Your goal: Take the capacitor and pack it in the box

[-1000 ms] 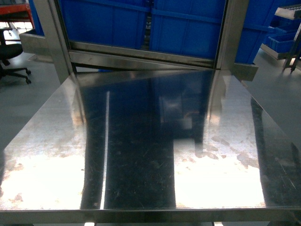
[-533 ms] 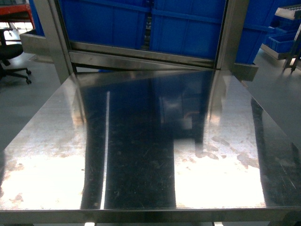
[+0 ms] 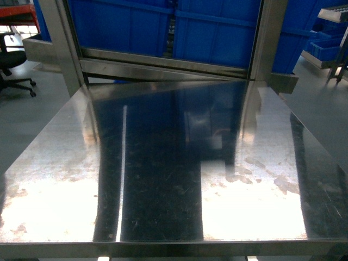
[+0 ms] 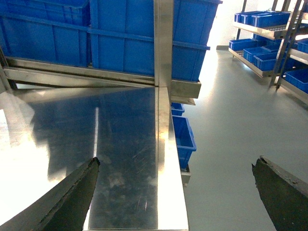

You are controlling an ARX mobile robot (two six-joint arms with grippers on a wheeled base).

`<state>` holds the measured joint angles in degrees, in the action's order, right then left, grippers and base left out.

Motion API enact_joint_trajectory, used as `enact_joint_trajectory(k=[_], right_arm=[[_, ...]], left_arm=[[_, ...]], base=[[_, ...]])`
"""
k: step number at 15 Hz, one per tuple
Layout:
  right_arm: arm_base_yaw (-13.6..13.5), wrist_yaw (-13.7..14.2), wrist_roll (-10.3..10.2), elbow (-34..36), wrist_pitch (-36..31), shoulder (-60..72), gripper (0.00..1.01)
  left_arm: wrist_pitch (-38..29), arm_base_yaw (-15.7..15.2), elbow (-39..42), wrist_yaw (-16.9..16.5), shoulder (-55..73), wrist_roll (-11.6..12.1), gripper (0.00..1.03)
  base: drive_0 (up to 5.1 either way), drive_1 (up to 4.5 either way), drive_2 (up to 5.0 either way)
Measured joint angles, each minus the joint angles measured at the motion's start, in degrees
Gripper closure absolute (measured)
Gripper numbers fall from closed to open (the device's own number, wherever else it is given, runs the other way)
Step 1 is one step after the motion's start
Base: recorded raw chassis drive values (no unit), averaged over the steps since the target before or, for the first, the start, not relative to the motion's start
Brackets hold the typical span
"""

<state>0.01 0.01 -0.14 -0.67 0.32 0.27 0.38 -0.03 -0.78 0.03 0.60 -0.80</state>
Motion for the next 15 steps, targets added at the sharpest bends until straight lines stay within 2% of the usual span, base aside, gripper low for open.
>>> enact_joint_trajectory(k=[15], right_arm=[[0.0, 0.0, 0.0, 0.0, 0.0, 0.0, 0.03]], left_arm=[[0.0, 0.0, 0.0, 0.0, 0.0, 0.0, 0.59]], base=[[0.0, 0.0, 0.0]])
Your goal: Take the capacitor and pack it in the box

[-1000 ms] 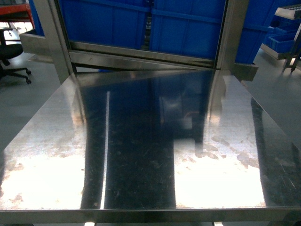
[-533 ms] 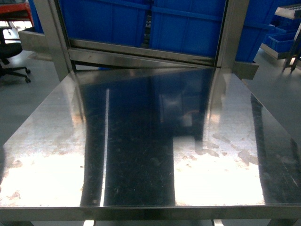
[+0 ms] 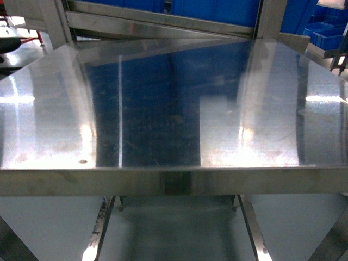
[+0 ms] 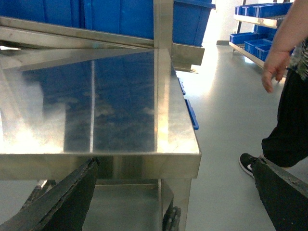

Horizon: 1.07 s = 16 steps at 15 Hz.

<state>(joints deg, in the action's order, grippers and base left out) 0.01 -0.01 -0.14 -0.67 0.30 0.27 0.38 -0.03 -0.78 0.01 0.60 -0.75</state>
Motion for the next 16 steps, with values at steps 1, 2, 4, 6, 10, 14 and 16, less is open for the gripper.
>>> enact_joint_trajectory(k=[1, 2, 4, 6, 10, 14, 16], right_arm=[[0.0, 0.0, 0.1, 0.0, 0.0, 0.0, 0.03], [0.0, 0.0, 0.0, 0.0, 0.0, 0.0, 0.03], [0.0, 0.0, 0.0, 0.0, 0.0, 0.0, 0.03], [0.0, 0.0, 0.0, 0.0, 0.0, 0.0, 0.03], [0.0, 0.0, 0.0, 0.0, 0.0, 0.0, 0.03], [0.0, 0.0, 0.0, 0.0, 0.0, 0.0, 0.03], [0.0, 0.0, 0.0, 0.0, 0.1, 0.0, 0.03]], left_arm=[[0.0, 0.0, 0.0, 0.1, 0.0, 0.0, 0.59], [0.0, 0.0, 0.0, 0.0, 0.0, 0.0, 0.59], [0.0, 0.0, 0.0, 0.0, 0.0, 0.0, 0.59], [0.0, 0.0, 0.0, 0.0, 0.0, 0.0, 0.59], [0.0, 0.0, 0.0, 0.0, 0.0, 0.1, 0.59], [0.0, 0.0, 0.0, 0.0, 0.0, 0.1, 0.59], [0.1, 0.0, 0.0, 0.0, 0.0, 0.2, 0.59]], base=[[0.0, 0.0, 0.0], [0.0, 0.0, 0.0], [0.0, 0.0, 0.0], [0.0, 0.0, 0.0], [0.0, 0.0, 0.0], [0.0, 0.0, 0.0], [0.0, 0.0, 0.0]])
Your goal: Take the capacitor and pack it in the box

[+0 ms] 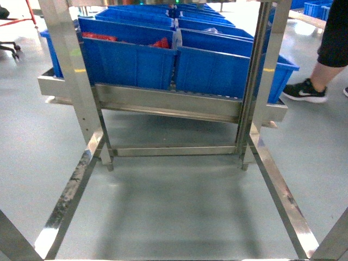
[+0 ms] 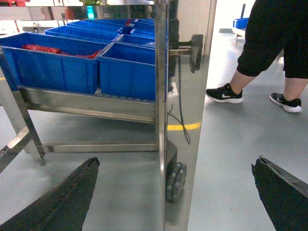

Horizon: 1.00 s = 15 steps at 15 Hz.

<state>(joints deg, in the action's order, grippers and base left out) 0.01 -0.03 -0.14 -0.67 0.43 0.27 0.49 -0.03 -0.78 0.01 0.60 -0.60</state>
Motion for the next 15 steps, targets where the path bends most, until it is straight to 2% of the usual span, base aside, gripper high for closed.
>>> enact_joint_trajectory(k=[12, 15], right_arm=[[0.0, 0.0, 0.0, 0.0, -0.1, 0.0, 0.03], [0.0, 0.1, 0.0, 0.0, -0.3, 0.0, 0.03]], left_arm=[[-0.1, 0.0, 0.0, 0.0, 0.0, 0.0, 0.59], [-0.2, 0.0, 0.0, 0.0, 0.0, 0.0, 0.59]], base=[[0.0, 0.0, 0.0], [-4.9, 2.19, 2.9]])
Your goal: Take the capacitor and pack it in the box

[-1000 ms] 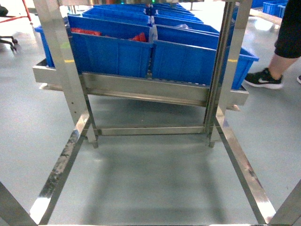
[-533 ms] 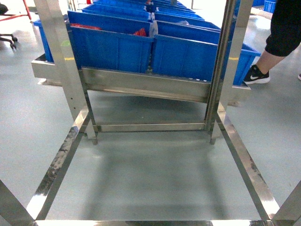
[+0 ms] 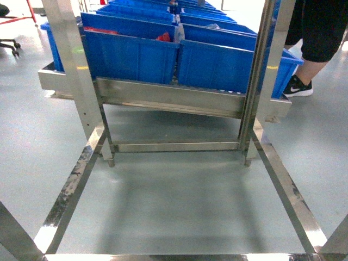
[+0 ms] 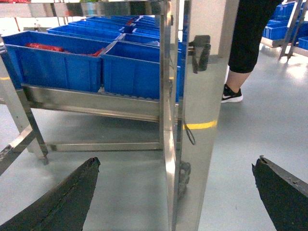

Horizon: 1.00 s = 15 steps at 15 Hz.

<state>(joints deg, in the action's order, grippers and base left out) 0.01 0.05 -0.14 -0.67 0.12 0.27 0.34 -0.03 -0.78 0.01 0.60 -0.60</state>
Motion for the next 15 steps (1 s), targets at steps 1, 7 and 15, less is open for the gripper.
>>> enact_joint_trajectory(k=[1, 7, 15], right_arm=[[0.0, 0.0, 0.0, 0.0, 0.2, 0.0, 0.03], [0.0, 0.0, 0.0, 0.0, 0.2, 0.0, 0.03], [0.0, -0.1, 0.0, 0.0, 0.0, 0.0, 0.03]], left_arm=[[0.1, 0.0, 0.0, 0.0, 0.0, 0.0, 0.59], [0.0, 0.0, 0.0, 0.0, 0.0, 0.0, 0.59], [0.0, 0.0, 0.0, 0.0, 0.0, 0.0, 0.59]], base=[[-4.9, 2.57, 2.6], [-5.0, 2.47, 2.5], [-4.9, 2.51, 2.5]])
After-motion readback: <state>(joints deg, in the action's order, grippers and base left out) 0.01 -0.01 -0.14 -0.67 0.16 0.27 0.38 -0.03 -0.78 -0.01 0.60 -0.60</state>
